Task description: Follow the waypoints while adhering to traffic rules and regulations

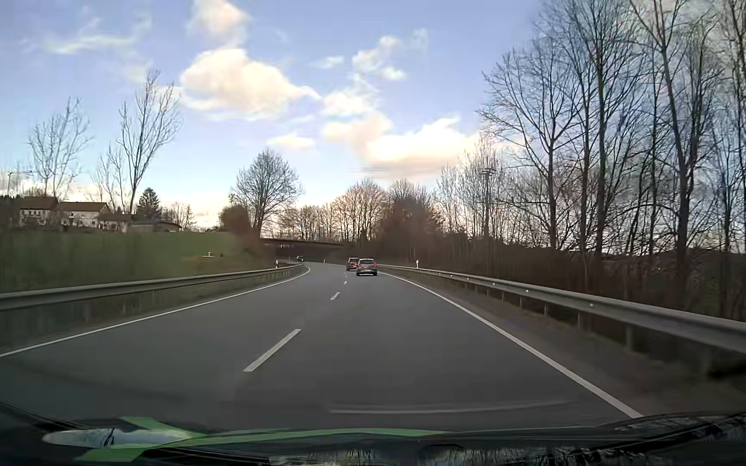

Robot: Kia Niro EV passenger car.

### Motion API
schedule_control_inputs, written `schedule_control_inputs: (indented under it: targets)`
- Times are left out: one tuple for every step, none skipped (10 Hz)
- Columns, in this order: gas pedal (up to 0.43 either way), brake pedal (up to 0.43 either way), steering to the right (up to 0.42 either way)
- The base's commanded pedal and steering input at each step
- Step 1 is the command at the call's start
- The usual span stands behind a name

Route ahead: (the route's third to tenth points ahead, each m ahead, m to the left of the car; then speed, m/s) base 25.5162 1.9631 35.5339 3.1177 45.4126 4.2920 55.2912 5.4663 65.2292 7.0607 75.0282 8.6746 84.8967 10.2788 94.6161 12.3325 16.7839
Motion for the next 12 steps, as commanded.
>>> schedule_control_inputs:
  targets:
    - [0.130, 0.000, -0.015]
    - [0.130, 0.000, -0.015]
    - [0.130, 0.000, -0.015]
    - [0.130, 0.000, -0.015]
    - [0.130, 0.000, -0.015]
    - [0.130, 0.000, -0.015]
    - [0.130, 0.000, -0.015]
    - [0.130, 0.000, -0.017]
    - [0.130, 0.000, -0.017]
    - [0.130, 0.000, -0.017]
    - [0.130, 0.000, -0.017]
    - [0.130, 0.000, -0.017]
